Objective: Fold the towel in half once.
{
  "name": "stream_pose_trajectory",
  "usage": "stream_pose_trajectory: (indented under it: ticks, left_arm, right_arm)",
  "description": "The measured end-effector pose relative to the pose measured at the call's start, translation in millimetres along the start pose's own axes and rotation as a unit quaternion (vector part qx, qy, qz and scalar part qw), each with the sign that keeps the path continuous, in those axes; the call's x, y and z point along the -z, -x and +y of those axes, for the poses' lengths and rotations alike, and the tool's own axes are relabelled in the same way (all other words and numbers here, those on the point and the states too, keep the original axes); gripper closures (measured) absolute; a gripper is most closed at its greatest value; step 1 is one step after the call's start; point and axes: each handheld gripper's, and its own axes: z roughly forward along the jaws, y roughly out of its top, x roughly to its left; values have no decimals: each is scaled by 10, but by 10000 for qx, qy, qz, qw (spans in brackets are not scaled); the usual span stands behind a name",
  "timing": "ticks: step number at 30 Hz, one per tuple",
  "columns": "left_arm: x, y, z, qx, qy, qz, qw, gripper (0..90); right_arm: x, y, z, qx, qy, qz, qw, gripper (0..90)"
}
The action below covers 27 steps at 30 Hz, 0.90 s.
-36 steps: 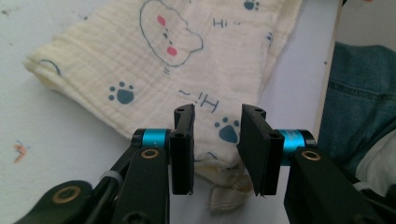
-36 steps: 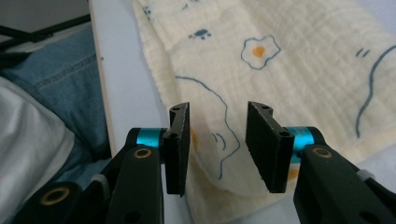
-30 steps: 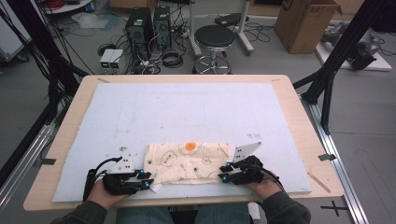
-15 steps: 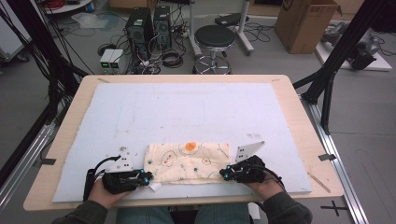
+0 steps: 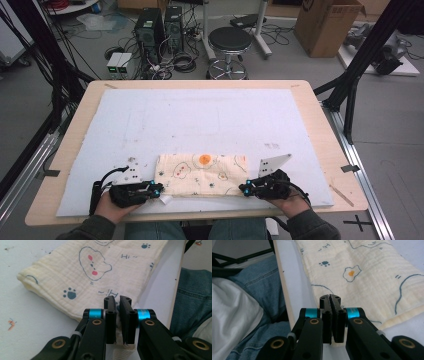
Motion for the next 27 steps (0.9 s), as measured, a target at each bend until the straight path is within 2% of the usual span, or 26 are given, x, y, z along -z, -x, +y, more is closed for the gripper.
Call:
stream_pose_trajectory:
  ticks: [3, 5, 6, 8, 10, 12, 14, 16, 18, 20, 21, 24, 27]
  left_arm:
    - [-7, 14, -3, -58, -48, -88, 9999, 814]
    - [11, 21, 14, -36, 0, -138, 9999, 729]
    - [29, 20, 26, -14, 56, -174, 9998, 681]
    - [76, 7, 63, 8, 220, -233, 9995, 627]
    - [100, -16, 115, 71, 355, -188, 9992, 587]
    - [92, -56, 171, 90, 435, -66, 9990, 569]
    - [41, -102, 222, 195, 552, 114, 9982, 571]
    - [-46, -174, 269, 364, 478, 404, 9974, 615]
    - [-136, -255, 311, 476, 473, 560, 9962, 723]
    - [-219, -321, 356, 550, 424, 629, 9956, 777]
    - [-266, -336, 369, 564, 385, 700, 9952, 786]
    - [-367, -413, 353, 592, 46, 852, 9946, 790]
    - [-410, -468, 307, 605, -263, 995, 9929, 789]
  right_arm:
    - [-44, 9, -55, -55, -142, 46, 9999, 882]
    - [-73, 24, -80, -130, -232, 122, 9996, 785]
    - [-67, 20, -73, -147, -206, 113, 9996, 764]
    - [-10, 19, -29, -137, 10, 101, 9999, 729]
    - [59, 49, 39, -166, 220, 22, 9996, 706]
    - [98, 105, 117, -191, 341, -140, 9991, 673]
    - [83, 192, 189, -233, 419, -269, 9985, 661]
    - [16, 301, 249, -345, 428, -442, 9975, 650]
    - [-78, 398, 295, -434, 419, -596, 9964, 663]
    - [-176, 483, 329, -457, 325, -717, 9958, 695]
    - [-218, 520, 336, -462, 297, -810, 9952, 715]
    - [-310, 621, 318, -589, 156, -995, 9932, 737]
    - [-358, 683, 266, -725, -20, -1052, 9918, 734]
